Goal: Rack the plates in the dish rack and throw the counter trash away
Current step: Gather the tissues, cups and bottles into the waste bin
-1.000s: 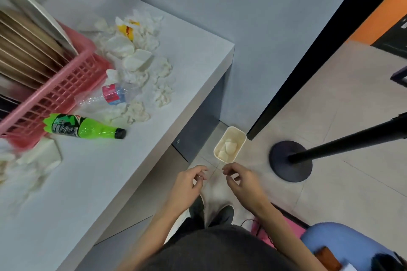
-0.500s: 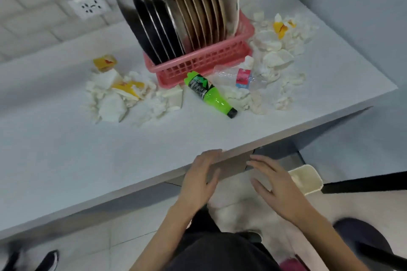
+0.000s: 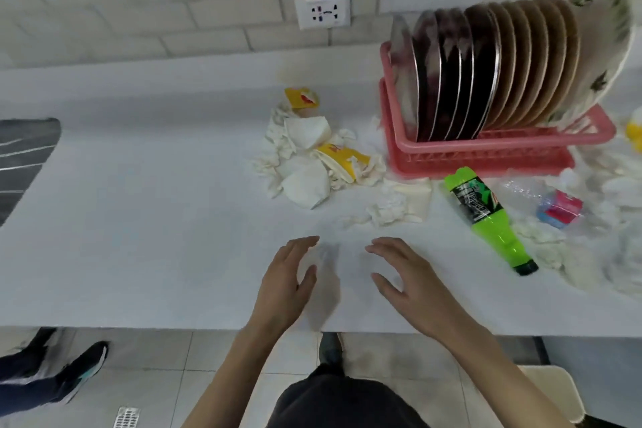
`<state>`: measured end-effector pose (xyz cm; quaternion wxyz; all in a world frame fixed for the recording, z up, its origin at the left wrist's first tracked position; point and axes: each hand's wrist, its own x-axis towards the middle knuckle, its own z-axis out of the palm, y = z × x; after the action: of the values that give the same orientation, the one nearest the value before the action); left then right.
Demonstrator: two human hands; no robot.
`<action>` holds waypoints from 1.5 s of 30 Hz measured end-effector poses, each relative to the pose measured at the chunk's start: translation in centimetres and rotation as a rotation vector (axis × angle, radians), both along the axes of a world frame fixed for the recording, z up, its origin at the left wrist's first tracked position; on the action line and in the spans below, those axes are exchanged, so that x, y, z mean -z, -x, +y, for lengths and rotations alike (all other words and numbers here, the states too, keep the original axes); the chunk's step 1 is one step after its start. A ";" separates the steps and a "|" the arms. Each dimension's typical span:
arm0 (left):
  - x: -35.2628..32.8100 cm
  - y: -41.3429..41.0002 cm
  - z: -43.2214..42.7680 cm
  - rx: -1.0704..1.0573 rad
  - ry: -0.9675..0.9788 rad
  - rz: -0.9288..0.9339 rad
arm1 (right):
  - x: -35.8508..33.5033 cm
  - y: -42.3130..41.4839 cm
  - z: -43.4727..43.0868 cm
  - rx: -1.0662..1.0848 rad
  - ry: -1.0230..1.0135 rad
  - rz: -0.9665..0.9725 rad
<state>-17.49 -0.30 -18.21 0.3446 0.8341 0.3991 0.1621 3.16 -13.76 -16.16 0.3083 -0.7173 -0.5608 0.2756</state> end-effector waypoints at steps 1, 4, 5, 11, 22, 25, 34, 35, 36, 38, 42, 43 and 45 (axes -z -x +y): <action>0.0 0.3 1.3 -0.002 -0.003 -0.014 | -0.2 0.3 1.6 -0.006 -0.004 0.000; 0.1 1.1 5.1 -0.007 -0.013 -0.052 | -0.8 1.0 5.9 -0.002 -0.026 -0.001; 0.1 1.2 6.3 -0.011 -0.019 -0.057 | -1.0 1.2 7.1 0.007 -0.038 0.004; -0.5 0.3 13.9 -0.057 -0.057 -0.105 | -1.8 1.8 12.1 0.073 -0.078 0.019; -0.3 -3.9 25.5 -0.146 -0.047 0.307 | -1.1 4.9 20.0 -0.148 -0.031 -0.206; 0.2 -4.3 26.3 -0.137 -0.053 0.320 | -0.9 5.2 23.0 -0.196 -0.025 -0.323; -0.7 -1.5 27.1 -0.310 0.103 0.060 | 0.3 5.7 29.7 -0.264 0.087 -0.633; -0.8 -1.1 27.0 -0.326 0.117 0.023 | 0.5 5.9 30.0 -0.286 0.101 -0.647; -0.9 -0.8 26.9 -0.344 0.132 -0.007 | 0.8 6.1 30.3 -0.305 0.107 -0.659; -1.4 -0.1 26.5 -0.374 0.158 -0.063 | 1.2 6.4 30.7 -0.332 0.120 -0.666; -2.2 1.0 25.8 -0.401 0.275 -0.213 | 1.5 6.8 31.3 -0.382 0.107 -0.632; -2.3 1.2 25.7 -0.406 0.300 -0.249 | 1.4 6.8 31.3 -0.380 0.089 -0.588; -2.5 1.4 25.4 -0.398 0.328 -0.300 | 0.8 6.7 30.9 -0.353 0.050 -0.456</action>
<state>-18.91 25.11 -15.68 0.4915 0.6394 0.5202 0.2812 -3.55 17.18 -16.99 0.1038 -0.6593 -0.7249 0.1706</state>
